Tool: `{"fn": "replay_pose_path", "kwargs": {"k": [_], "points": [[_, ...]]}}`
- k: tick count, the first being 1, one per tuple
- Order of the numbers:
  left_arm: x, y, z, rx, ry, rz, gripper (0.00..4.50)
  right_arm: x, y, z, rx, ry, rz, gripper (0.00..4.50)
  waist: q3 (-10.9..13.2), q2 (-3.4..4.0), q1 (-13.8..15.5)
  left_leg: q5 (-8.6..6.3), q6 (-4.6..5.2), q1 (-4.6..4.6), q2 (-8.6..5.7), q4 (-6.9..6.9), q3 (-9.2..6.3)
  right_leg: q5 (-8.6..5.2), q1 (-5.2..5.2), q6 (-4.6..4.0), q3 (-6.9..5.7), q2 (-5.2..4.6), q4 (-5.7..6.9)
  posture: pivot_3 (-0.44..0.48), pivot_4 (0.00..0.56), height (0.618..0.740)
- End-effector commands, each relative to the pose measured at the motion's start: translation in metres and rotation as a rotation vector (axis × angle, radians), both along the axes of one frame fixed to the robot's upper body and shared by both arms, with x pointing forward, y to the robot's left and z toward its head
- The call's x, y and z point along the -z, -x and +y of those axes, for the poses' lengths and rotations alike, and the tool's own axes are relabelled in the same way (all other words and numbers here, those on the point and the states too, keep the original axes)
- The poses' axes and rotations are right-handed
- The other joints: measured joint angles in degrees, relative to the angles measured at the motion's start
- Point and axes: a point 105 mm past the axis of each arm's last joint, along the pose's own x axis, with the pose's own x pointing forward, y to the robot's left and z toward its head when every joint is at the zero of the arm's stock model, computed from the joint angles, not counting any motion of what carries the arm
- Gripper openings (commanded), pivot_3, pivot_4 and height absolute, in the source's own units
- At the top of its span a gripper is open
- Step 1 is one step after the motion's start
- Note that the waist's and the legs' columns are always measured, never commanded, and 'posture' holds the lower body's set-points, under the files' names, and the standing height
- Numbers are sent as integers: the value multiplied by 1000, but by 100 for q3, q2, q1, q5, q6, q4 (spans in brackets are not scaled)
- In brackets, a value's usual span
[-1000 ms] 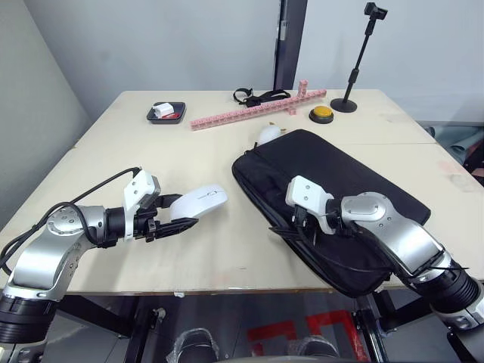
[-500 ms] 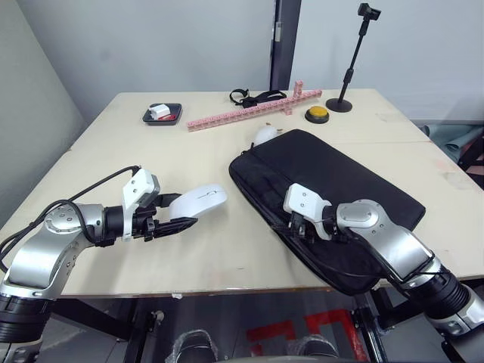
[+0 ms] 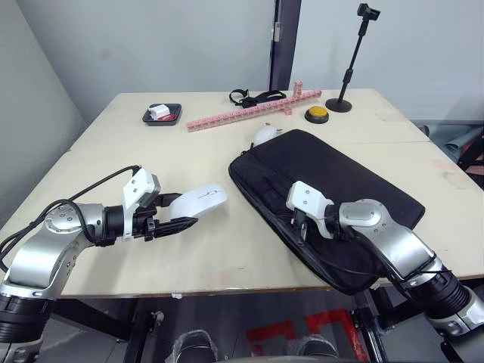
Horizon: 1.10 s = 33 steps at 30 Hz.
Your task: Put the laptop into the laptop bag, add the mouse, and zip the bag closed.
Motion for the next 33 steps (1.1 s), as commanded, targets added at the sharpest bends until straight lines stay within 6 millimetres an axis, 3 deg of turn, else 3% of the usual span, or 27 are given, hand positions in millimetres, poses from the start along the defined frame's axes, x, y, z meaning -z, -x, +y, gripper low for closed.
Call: {"fn": "replay_pose_path", "kwargs": {"k": [1, 8, 12, 15, 26, 33], "points": [[-11, 2, -3, 22, -7, -43, 2782, -10, 0, -1, 7, -35, -16, 21, 0, 0, 0, 0, 0, 0, 0, 0, 0, 0, 0, 0, 0, 0, 0, 0, 150, 740], [-10, 2, -4, 20, -8, -46, 2782, -32, -4, -3, 19, -115, -2, 21, 0, 0, -3, 1, 1, 0, 0, 1, 1, 0, 0, 0, 1, 0, 2, 0, 150, 740], [-9, 1, -5, 20, 0, -44, 2782, -70, 2, -1, -37, -284, 66, 21, 0, 0, -6, 1, 2, 2, 0, 2, 1, 0, 0, 0, 2, 0, 6, 0, 150, 740], [-9, 0, -5, 22, 2, -45, 2782, -87, 5, -2, -59, -343, 93, 21, -1, 0, -23, 2, 3, 6, 0, 3, 1, 0, -1, -1, 4, 1, 10, 0, 150, 740], [-8, -2, -9, 21, 14, -53, 2782, -150, -12, -15, -32, -552, 75, 21, 0, 1, -48, 30, 47, 8, 4, -2, 5, 0, -4, -1, 6, 7, 10, 0, 150, 740], [-8, -3, -11, 21, 21, -53, 2782, -149, -11, -16, -16, -579, 104, 21, 0, 1, -19, 31, 47, 4, 4, -2, 5, 0, -5, -1, 6, 7, 7, 0, 150, 740]]}}
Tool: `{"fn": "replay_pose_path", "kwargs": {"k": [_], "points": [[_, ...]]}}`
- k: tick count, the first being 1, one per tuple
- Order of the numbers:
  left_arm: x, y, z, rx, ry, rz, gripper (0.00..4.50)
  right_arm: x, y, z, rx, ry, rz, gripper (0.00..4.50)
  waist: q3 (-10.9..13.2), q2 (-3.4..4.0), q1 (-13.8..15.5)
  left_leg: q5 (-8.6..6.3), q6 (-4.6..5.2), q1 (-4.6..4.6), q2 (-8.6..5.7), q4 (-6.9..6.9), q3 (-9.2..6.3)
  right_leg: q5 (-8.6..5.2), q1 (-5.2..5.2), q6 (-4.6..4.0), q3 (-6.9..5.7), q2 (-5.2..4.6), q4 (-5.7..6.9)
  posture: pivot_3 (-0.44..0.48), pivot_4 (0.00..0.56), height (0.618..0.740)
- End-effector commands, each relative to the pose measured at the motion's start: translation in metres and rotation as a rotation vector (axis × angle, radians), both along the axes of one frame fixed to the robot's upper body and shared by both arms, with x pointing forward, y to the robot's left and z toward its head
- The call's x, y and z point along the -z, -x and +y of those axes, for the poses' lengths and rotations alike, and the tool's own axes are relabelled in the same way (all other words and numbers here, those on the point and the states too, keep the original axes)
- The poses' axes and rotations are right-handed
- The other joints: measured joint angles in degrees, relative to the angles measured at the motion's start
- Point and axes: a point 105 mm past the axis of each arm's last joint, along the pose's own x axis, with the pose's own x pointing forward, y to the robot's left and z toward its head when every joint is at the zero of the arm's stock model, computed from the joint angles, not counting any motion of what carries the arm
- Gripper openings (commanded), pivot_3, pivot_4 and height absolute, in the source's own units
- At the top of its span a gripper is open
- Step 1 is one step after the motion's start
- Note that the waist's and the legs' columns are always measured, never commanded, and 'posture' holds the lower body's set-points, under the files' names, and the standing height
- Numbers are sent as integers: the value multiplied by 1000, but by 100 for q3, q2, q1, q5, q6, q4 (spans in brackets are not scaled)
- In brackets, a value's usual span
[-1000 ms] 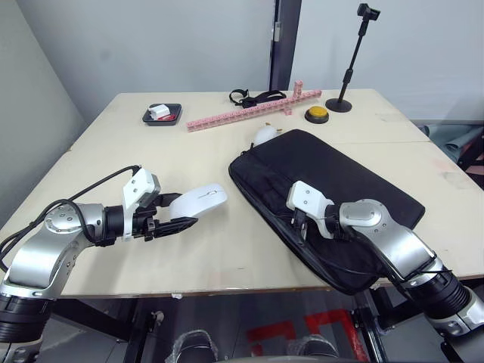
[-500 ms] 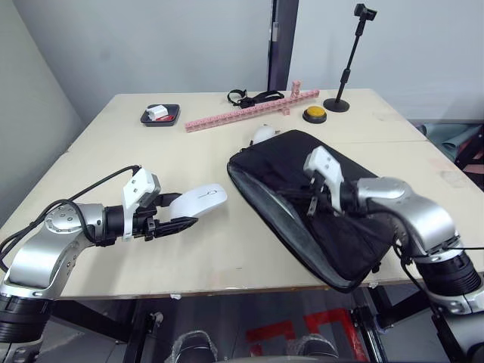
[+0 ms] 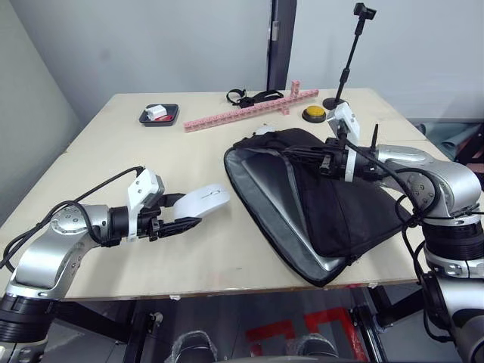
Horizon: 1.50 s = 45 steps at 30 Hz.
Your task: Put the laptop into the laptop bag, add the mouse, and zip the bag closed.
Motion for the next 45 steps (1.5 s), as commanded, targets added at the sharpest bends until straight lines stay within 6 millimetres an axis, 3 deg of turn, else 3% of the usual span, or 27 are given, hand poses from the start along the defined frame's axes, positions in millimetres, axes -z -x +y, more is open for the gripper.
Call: {"fn": "replay_pose_path", "kwargs": {"k": [1, 20, 27, 45], "points": [[-12, -2, -7, 21, 7, -51, 2782, -22, 6, 0, -10, -58, -75, 21, 0, 0, 6, 0, 0, 0, 0, 0, 0, 0, 0, 0, 0, 0, 0, 0, 150, 740], [19, -51, -86, 29, 64, -63, 2782, -20, 9, 7, -5, -76, -66, 21, 0, 0, 122, 15, -22, -4, 0, 3, 1, 2, -1, 2, 3, 1, 2, 0, 150, 740], [21, -72, -116, 19, 86, -89, 2782, -21, 13, 13, -15, -87, -60, 21, 0, -1, 140, 17, -22, -6, 0, 4, 0, 4, -1, 5, 4, 1, 2, 0, 150, 740], [35, -90, -181, 107, 87, -63, 2782, -18, 13, 13, -1, -91, -58, 21, 0, -1, 200, 18, -20, -8, -1, 6, 0, 7, 2, 10, 6, 0, -1, 0, 150, 740]]}}
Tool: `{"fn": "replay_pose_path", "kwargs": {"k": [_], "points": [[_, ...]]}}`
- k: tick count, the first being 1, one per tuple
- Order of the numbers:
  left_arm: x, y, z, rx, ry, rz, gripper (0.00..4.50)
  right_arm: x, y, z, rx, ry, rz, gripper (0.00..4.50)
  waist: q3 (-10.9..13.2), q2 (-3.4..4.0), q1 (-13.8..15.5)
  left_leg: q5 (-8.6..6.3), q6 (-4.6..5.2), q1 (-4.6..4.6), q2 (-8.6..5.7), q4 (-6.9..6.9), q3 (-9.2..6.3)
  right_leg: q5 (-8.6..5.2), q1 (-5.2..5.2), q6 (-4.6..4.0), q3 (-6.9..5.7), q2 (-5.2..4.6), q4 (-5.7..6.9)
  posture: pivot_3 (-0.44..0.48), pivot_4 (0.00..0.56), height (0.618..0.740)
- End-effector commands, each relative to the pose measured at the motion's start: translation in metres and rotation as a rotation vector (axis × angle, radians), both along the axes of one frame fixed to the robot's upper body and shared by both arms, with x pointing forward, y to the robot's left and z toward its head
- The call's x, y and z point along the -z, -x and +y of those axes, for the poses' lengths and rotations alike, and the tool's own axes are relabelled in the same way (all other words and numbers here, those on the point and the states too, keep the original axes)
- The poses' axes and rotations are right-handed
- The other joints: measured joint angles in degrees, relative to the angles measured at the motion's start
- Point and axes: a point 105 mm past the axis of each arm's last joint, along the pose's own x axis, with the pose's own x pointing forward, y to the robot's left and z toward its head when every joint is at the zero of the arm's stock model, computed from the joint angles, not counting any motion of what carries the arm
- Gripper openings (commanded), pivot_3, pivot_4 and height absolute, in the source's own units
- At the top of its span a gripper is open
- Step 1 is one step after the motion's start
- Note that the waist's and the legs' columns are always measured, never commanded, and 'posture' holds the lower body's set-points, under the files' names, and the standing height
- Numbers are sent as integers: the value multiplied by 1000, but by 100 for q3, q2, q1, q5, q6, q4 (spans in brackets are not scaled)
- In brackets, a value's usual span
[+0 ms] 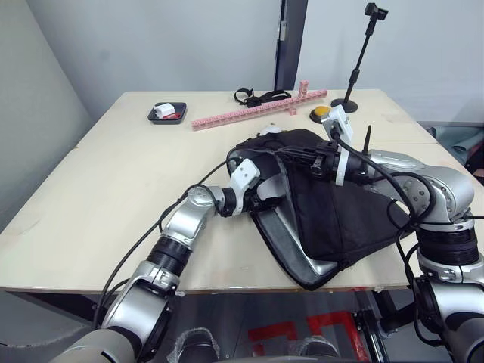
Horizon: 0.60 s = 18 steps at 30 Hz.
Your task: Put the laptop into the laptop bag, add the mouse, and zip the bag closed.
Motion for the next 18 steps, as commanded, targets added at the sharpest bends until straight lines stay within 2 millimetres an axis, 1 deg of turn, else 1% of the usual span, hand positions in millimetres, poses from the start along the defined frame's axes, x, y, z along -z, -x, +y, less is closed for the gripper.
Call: {"fn": "replay_pose_path", "kwargs": {"k": [1, 4, 9, 18], "points": [[-5, -2, -13, 29, -8, -30, 2782, -20, 8, 0, -21, -23, -92, 21, 0, 0, 6, 0, 0, 0, 0, 0, 0, 0, 0, 0, 0, 0, 0, 0, 150, 740], [0, 0, -21, 53, -29, -25, 2782, -21, 8, 0, -21, -20, -94, 21, 0, 0, 13, 0, 0, 0, 0, 0, 0, 0, 0, 0, 0, 0, -1, 0, 150, 740], [6, -4, -31, 42, -39, 9, 2782, -24, 8, -1, -20, -18, -102, 21, 0, 0, 16, 0, 0, 1, 0, 0, 0, 1, 2, 1, 0, -1, -1, 0, 150, 740], [12, -6, -50, 57, -51, 36, 2782, -26, 8, 0, -20, -23, -105, 21, -1, -1, 30, -1, 1, 1, -3, 2, 0, 3, 6, 4, 2, -3, -4, 0, 150, 740]]}}
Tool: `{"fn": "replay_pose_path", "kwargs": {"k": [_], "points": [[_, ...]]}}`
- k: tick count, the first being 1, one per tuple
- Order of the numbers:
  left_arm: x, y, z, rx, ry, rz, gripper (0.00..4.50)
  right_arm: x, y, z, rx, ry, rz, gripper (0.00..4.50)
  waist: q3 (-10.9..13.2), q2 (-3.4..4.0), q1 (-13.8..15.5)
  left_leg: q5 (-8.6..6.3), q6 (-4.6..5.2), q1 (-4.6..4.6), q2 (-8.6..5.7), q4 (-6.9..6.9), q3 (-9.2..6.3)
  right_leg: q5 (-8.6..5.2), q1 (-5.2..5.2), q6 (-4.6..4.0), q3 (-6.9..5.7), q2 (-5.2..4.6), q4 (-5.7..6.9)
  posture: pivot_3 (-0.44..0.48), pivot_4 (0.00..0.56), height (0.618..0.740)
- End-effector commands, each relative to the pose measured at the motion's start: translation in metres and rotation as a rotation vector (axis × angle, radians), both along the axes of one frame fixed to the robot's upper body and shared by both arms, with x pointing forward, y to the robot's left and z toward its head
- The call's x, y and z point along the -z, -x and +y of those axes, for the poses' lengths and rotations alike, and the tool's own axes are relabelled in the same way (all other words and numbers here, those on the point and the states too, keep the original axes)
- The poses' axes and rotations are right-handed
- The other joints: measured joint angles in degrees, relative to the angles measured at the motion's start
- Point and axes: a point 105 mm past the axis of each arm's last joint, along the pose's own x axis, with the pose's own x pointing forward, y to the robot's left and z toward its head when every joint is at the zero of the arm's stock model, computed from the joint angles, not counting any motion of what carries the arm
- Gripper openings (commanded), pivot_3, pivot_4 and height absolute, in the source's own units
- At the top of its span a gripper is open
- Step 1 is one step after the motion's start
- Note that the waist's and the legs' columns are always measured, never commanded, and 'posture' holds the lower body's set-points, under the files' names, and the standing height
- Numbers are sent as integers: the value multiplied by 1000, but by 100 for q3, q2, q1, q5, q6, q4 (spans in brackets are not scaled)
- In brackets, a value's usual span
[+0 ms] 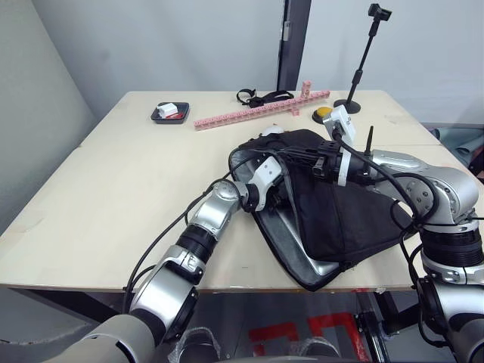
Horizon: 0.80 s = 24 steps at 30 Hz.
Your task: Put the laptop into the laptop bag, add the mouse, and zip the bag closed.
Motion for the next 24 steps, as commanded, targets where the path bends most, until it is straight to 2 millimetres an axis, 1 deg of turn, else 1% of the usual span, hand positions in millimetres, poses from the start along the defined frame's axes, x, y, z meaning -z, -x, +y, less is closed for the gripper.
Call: {"fn": "replay_pose_path", "kwargs": {"k": [1, 8, 11, 12, 13, 14, 15, 20, 24], "points": [[11, -1, -4, -4, -32, 31, 2782, -25, 8, 4, -34, -35, -100, 21, 0, 0, 2, 0, 0, 0, 0, 0, 0, 1, 0, 2, 0, 0, 0, 0, 150, 740], [13, -6, -8, -12, -34, 32, 2782, -26, 8, 5, -34, -37, -100, 21, 0, 0, 3, 0, -1, 0, 0, 0, 0, 3, 1, 6, 1, 0, -2, 0, 150, 740], [11, -7, -8, -10, -22, 15, 2782, -25, 7, 4, -29, -34, -99, 21, 0, 0, 3, 0, 0, 0, 0, 0, 0, 5, 1, 8, 1, 0, -4, 0, 150, 740], [11, -6, -7, -8, -19, 13, 3582, -25, 7, 3, -27, -34, -98, 0, 0, 0, 2, 0, 0, 0, 0, 0, 0, 5, 1, 9, 1, 0, -5, 0, 150, 740], [11, -6, -7, -5, -17, 15, 3831, -25, 7, 3, -27, -33, -99, 0, 0, 0, 2, 0, 0, 0, 0, 0, 0, 5, 1, 9, 1, 0, -5, 0, 150, 740], [11, -6, -6, -4, -16, 15, 4229, -25, 7, 3, -27, -33, -99, 0, 0, 0, 2, 0, 0, 0, 0, 0, 0, 5, 1, 10, 1, 0, -5, 0, 150, 740], [10, -7, -6, -10, -11, 10, 4473, -25, 7, 3, -27, -33, -99, 0, 0, 0, 1, -1, -1, 0, 0, -1, 0, 6, 1, 10, 1, 0, -6, 0, 150, 740], [6, -4, -3, 0, 8, 3, 4473, -24, 7, 4, -32, -31, -99, 0, 0, 0, -8, -1, -2, 0, 0, -4, 1, 6, 0, 10, 1, 0, -11, 0, 150, 740], [7, 0, 7, -6, 22, 12, 4473, -25, 7, 4, -36, -32, -99, 0, 0, 0, -19, -2, -3, -1, 0, -9, 2, 6, -1, 11, 1, 0, -17, 0, 150, 740]]}}
